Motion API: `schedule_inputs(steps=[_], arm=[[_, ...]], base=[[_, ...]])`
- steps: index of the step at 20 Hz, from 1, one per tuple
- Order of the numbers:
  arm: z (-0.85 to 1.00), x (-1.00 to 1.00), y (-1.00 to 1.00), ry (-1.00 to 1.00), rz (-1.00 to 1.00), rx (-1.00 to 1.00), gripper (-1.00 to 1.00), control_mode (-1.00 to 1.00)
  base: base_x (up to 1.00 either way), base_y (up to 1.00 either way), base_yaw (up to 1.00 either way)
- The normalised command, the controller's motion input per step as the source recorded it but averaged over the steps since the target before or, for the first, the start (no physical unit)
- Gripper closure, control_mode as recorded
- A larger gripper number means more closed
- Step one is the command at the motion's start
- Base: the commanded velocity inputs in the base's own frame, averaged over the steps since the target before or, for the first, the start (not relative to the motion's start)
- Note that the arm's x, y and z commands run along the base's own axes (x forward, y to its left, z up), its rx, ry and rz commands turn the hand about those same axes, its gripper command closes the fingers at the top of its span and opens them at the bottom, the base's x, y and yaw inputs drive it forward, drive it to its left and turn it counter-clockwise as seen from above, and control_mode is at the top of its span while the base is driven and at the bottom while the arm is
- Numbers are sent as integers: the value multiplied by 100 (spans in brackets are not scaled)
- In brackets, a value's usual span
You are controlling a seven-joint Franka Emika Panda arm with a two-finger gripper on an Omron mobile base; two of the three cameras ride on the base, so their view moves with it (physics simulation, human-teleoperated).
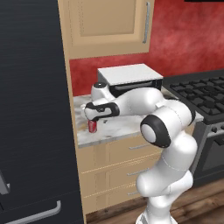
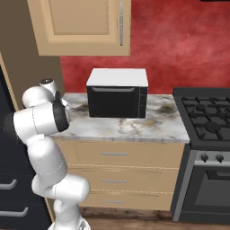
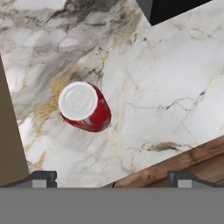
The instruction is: Four empty soda cans are scattered around the kitchen. Gather all the cans and cluster them next to the stove for recycling.
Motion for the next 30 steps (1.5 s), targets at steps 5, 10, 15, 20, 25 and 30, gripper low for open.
schedule_inputs(steps=[5,10,15,20,25,30], arm=[[-5,14,5,0,-4,0,-100,-100],[-6,12,4,0,-5,0,-100,-100],[-6,12,4,0,-5,0,-100,-100],[-7,12,2,0,-5,0,-100,-100],[-8,10,2,0,-4,0,-100,-100],[-7,11,3,0,-5,0,-100,-100]], base=[[0,0,0],[0,0,0],[0,0,0],[0,0,0],[0,0,0],[0,0,0]])
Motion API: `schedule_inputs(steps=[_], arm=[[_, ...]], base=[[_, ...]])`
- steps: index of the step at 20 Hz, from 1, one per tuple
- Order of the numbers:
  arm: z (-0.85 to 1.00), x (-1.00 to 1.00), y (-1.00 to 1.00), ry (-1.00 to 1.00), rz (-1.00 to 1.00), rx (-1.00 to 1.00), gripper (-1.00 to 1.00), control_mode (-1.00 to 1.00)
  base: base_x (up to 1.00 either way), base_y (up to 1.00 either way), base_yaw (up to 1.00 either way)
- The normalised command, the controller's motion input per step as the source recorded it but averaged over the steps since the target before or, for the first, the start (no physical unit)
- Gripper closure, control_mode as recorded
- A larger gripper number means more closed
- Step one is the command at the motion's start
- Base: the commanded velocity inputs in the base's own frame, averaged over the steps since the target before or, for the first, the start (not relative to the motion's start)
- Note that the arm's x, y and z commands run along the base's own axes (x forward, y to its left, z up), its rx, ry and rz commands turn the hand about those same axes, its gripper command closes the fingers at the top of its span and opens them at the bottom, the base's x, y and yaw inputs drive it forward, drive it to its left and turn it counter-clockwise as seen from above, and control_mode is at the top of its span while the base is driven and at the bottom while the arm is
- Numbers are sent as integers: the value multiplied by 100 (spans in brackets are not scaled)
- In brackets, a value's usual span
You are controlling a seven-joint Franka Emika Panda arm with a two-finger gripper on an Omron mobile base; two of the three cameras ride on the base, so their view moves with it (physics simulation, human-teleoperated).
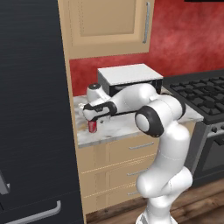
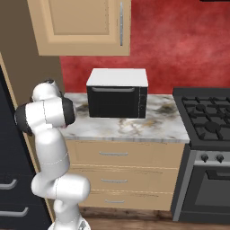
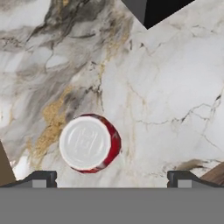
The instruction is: Four empty soda cans are scattered around the kitchen. Gather all the cans and cluster them next to the stove for recycling.
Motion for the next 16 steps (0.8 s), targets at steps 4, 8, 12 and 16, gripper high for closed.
schedule_inputs(steps=[4,8,12,16], arm=[[-5,12,4,0,-5,0,-100,-100],[-3,12,4,0,-4,0,-100,-100],[-5,10,3,0,-5,0,-100,-100],[-7,4,0,0,-5,0,-100,-100]], base=[[0,0,0],[0,0,0],[0,0,0],[0,0,0]])
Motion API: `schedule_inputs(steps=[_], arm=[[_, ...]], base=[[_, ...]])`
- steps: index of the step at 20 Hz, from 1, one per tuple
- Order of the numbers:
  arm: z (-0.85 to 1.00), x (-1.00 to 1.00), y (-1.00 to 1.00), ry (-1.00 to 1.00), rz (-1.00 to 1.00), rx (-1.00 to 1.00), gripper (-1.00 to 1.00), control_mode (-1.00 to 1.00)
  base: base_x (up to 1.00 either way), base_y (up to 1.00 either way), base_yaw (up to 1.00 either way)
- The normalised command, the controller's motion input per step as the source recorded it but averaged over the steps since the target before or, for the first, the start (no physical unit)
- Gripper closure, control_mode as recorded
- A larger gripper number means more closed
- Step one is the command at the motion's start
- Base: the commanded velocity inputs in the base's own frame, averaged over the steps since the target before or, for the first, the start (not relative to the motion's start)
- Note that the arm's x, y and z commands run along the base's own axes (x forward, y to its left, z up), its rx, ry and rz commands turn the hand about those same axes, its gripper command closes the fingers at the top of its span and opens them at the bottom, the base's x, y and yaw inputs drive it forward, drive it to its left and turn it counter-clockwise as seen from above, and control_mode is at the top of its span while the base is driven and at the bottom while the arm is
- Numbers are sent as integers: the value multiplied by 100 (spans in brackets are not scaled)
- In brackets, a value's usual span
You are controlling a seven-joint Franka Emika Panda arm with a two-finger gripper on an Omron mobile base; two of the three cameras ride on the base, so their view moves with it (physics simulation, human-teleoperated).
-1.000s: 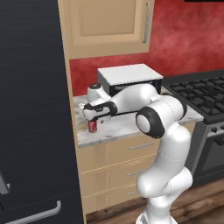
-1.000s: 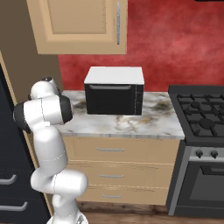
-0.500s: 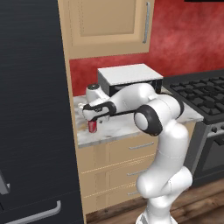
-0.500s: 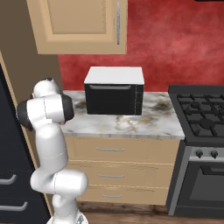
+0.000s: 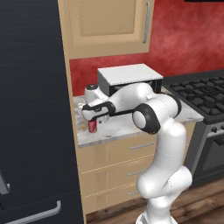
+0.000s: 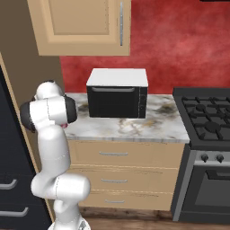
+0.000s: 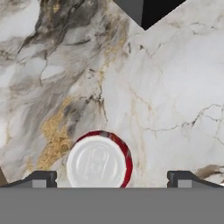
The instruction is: Four empty soda cans are scattered around the kitchen. Gather all the cans and cluster them next to the stove for recycling.
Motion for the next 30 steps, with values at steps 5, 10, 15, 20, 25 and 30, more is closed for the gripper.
schedule_inputs(steps=[5,10,15,20,25,30], arm=[[-10,4,0,0,-5,0,-100,-100],[-9,5,0,0,-4,0,-100,-100],[-8,9,1,0,-3,0,-100,-100],[-7,7,5,0,-2,2,-100,-100],[-5,0,8,0,-4,7,-100,-100],[-5,2,4,1,-3,7,-100,-100]], base=[[0,0,0],[0,0,0],[0,0,0],[0,0,0],[0,0,0],[0,0,0]])
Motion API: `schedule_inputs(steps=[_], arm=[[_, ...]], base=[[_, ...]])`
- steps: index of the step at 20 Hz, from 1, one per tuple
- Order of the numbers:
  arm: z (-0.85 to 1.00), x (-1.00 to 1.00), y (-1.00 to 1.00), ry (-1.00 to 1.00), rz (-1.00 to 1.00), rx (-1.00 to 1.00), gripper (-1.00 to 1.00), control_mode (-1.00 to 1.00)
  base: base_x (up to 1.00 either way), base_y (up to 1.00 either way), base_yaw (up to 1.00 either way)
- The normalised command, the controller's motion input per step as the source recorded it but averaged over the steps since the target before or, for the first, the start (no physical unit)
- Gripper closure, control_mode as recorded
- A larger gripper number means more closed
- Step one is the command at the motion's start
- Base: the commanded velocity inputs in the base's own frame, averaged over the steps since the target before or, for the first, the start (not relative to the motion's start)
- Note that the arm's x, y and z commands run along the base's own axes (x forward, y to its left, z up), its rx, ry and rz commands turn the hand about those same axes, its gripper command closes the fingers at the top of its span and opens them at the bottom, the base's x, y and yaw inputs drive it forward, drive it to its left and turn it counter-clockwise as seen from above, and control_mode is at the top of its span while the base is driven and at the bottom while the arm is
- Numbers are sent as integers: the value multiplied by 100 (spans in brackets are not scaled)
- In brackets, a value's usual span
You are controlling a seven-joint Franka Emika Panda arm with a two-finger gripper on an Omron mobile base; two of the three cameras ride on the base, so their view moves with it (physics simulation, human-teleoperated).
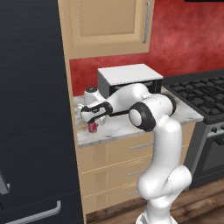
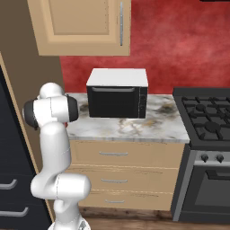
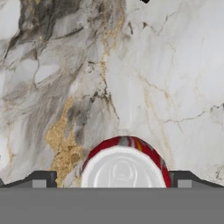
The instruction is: Four empty soda cans are scattered around the kitchen. Gather all the cans and cluster them next to the stove for recycling.
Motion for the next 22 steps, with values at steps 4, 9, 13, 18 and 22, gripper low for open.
schedule_inputs(steps=[4,9,13,18,22], arm=[[-9,4,1,0,-3,2,-100,-100],[-11,7,0,0,-2,0,-100,-100],[-11,8,4,2,-3,0,-100,-100],[-12,4,4,6,-3,0,100,-100],[-11,0,0,15,-3,0,100,-100]], base=[[0,0,0],[0,0,0],[0,0,0],[0,0,0],[0,0,0]])
